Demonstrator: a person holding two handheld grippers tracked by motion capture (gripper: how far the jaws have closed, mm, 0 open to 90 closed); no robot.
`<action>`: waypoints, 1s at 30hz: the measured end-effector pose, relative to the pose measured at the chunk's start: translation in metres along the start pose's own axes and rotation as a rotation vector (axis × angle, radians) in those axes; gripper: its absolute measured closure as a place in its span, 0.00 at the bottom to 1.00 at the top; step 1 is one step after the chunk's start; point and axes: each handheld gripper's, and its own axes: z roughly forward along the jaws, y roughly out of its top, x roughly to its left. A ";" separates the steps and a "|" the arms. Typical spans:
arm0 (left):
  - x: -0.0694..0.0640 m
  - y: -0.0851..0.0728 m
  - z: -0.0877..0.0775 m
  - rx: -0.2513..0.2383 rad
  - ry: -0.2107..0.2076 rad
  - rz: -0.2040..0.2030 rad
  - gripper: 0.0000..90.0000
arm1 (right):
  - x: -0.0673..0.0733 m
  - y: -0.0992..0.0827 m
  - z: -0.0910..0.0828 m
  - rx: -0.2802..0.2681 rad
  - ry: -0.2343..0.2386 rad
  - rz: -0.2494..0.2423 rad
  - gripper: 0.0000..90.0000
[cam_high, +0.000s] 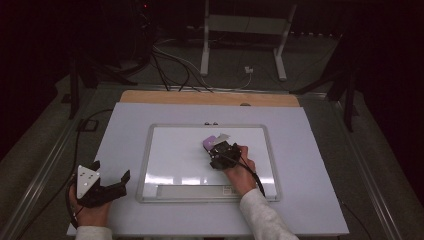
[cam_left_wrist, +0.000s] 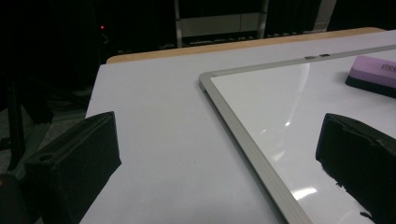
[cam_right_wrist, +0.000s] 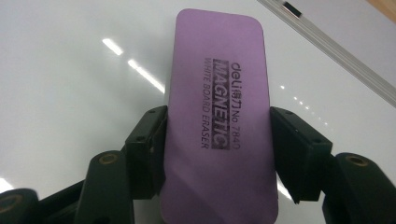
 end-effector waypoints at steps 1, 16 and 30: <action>0.000 0.000 0.000 0.000 0.001 -0.001 0.01 | -0.002 0.000 0.000 0.003 -0.007 0.006 0.46; 0.001 -0.001 0.000 0.005 0.006 -0.004 0.01 | -0.032 -0.013 -0.012 -0.018 -0.012 0.121 0.46; -0.001 0.000 0.001 0.007 0.001 -0.001 0.01 | -0.043 -0.038 -0.015 -0.007 0.021 0.127 0.45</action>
